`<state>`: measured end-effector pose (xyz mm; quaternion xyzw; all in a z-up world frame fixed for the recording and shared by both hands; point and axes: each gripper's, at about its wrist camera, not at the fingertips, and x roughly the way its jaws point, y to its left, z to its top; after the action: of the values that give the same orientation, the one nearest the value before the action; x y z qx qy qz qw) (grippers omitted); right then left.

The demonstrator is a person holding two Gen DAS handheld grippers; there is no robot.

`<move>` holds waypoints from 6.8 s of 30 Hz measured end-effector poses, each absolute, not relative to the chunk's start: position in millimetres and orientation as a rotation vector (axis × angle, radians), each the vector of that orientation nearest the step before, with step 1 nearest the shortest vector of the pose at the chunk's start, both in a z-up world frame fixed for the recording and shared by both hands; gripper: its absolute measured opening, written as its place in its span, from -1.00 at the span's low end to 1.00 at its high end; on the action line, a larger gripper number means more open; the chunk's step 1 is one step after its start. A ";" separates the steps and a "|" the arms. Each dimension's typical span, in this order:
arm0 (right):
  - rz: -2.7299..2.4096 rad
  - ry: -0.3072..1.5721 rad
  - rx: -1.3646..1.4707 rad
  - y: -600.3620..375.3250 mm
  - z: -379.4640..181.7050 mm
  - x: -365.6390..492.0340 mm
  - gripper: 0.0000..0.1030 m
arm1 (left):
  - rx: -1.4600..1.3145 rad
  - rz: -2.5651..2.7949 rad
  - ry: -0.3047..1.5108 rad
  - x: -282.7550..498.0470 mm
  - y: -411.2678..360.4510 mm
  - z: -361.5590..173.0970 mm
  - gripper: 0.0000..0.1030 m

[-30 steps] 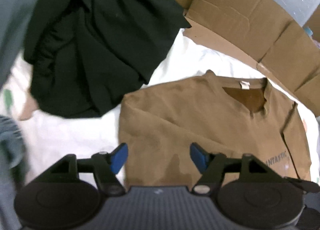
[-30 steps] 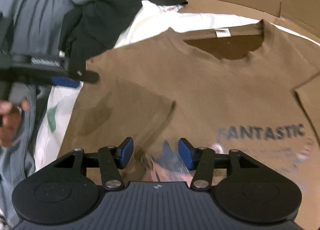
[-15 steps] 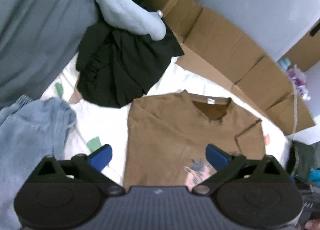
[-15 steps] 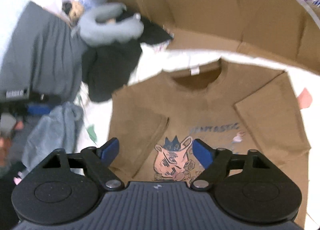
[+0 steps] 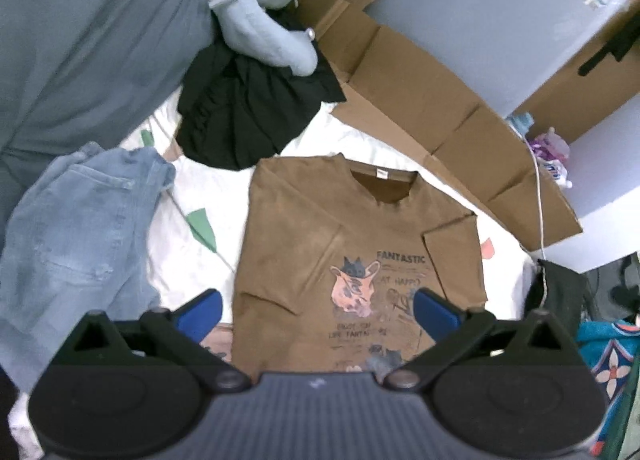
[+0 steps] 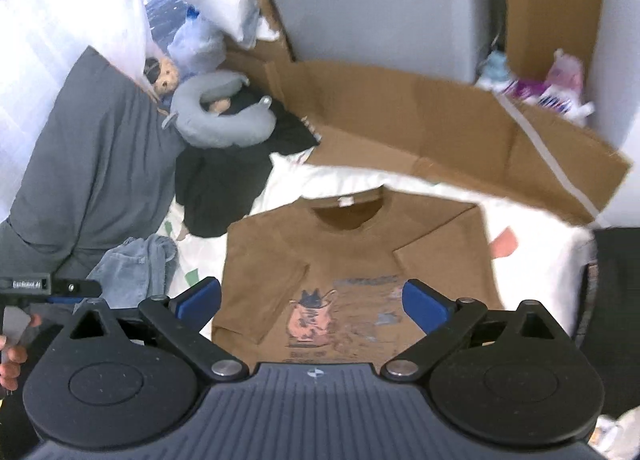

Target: Fold clothes

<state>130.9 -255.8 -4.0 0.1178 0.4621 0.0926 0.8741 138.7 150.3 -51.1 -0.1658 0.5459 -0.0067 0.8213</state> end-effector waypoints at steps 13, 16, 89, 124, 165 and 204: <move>0.112 0.886 0.182 -332.3 94.6 43.5 0.96 | -0.262 -0.102 1.149 76.8 123.7 -14.7 0.99; 0.070 0.862 0.130 -346.2 111.9 18.4 0.96 | -0.233 -0.114 1.136 57.7 119.3 -8.5 0.99; -0.150 0.818 0.133 -449.6 -85.9 -268.1 0.97 | -0.152 0.088 1.082 -94.7 155.4 -126.1 0.99; -0.133 0.964 0.318 -461.1 -244.8 -227.9 0.98 | -0.156 0.139 1.274 -67.1 165.5 -266.1 0.99; 0.029 1.188 0.408 -483.4 -389.9 -135.0 -0.67 | -0.149 0.255 1.392 -71.7 177.4 -301.6 0.99; -0.089 1.295 0.426 -482.3 -364.5 -121.9 -0.86 | -0.527 0.097 1.469 -105.3 171.4 -355.2 -0.58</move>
<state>-121.9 -482.3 -364.5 0.1969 0.5981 -0.0413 0.7757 -105.3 171.4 -355.2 -0.2375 0.6620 0.0435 0.7096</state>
